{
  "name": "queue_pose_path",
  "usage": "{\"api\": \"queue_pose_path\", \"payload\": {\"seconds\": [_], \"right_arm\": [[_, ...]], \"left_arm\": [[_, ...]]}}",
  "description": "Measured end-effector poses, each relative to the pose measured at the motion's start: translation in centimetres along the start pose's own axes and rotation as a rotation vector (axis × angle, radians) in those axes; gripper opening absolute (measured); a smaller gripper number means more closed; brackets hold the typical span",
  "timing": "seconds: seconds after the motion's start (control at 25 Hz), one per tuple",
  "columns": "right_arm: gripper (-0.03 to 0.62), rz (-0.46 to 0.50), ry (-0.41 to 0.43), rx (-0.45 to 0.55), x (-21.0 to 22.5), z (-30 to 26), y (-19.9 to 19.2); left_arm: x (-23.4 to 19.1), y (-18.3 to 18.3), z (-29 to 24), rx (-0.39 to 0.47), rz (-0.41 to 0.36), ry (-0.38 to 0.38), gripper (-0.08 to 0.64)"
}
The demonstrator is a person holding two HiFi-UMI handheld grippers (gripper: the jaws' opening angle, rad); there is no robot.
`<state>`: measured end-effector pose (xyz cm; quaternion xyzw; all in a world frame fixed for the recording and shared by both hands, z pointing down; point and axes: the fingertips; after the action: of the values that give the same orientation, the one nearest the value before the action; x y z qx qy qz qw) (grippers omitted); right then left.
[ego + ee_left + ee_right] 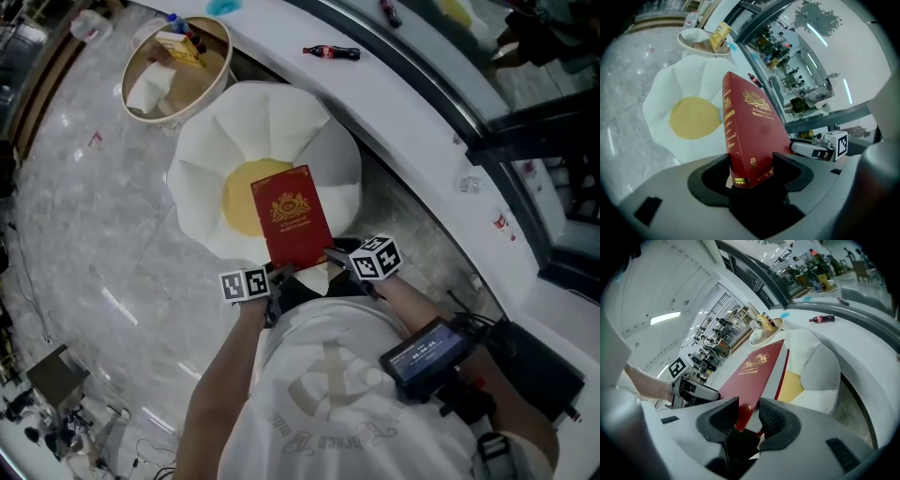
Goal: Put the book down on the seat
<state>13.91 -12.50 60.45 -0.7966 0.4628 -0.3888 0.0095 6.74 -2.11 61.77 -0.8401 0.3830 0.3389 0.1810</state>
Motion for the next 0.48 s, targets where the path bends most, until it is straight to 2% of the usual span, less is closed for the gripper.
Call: {"api": "queue_pose_path", "payload": {"seconds": [0.28, 0.48], "right_arm": [[0.144, 0.046, 0.033, -0.100, 4.3, -1.0, -0.3], [0.143, 0.055, 0.036, -0.150, 6.8, -1.7, -1.4]], "left_arm": [[-0.4, -0.5, -4.4, 0.048, 0.113, 0.001, 0.299], [-1.0, -1.2, -7.0, 0.072, 0.152, 0.001, 0.299]]}}
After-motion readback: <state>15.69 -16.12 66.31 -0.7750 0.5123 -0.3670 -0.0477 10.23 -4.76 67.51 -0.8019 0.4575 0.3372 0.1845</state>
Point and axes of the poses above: the fingertips, and each gripper's own axes: z backward along the fingers, x to its right, y out of its top, and after that the axes turned 5 degrees about -y, right-handed
